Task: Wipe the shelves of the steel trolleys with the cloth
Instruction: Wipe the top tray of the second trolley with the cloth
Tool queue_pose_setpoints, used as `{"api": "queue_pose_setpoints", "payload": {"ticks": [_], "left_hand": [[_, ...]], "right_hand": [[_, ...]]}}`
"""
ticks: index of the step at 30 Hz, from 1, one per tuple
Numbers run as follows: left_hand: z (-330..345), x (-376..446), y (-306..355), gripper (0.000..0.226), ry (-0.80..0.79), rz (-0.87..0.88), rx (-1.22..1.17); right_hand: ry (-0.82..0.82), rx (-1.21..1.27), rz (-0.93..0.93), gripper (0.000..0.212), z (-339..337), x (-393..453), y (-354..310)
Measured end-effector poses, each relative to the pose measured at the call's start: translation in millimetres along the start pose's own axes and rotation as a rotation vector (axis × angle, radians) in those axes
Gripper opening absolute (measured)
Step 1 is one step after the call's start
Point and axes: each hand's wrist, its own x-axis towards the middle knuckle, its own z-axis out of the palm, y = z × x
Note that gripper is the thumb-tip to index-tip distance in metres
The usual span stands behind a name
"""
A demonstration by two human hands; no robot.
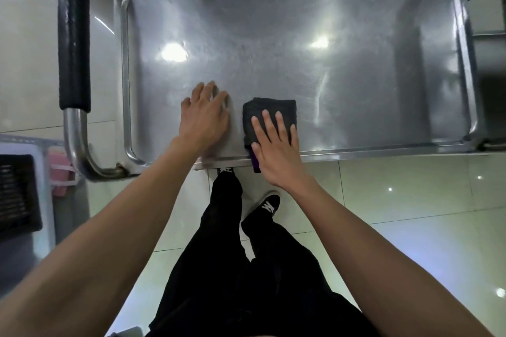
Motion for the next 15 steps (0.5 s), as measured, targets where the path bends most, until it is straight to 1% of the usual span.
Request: {"api": "queue_pose_setpoints", "payload": {"ticks": [6,8,11,15], "left_hand": [[-20.2,57.3,-29.7,0.046,0.032,-0.069,-0.021],[-21.3,69.6,-39.9,0.043,0.058,-0.102,-0.041],[-13.5,71.6,-47.8,0.039,0.087,-0.123,-0.057],[-0.5,68.4,-50.8,0.041,0.087,-0.11,-0.072]], "right_hand": [[0.008,-0.001,0.014,0.061,-17.2,90.8,-19.1],[0.015,-0.008,0.015,0.061,-26.2,127.4,-23.8],[0.026,-0.007,0.039,0.061,-42.2,182.1,-31.4],[0.028,-0.004,0.084,0.061,-63.5,249.1,-41.6]]}}
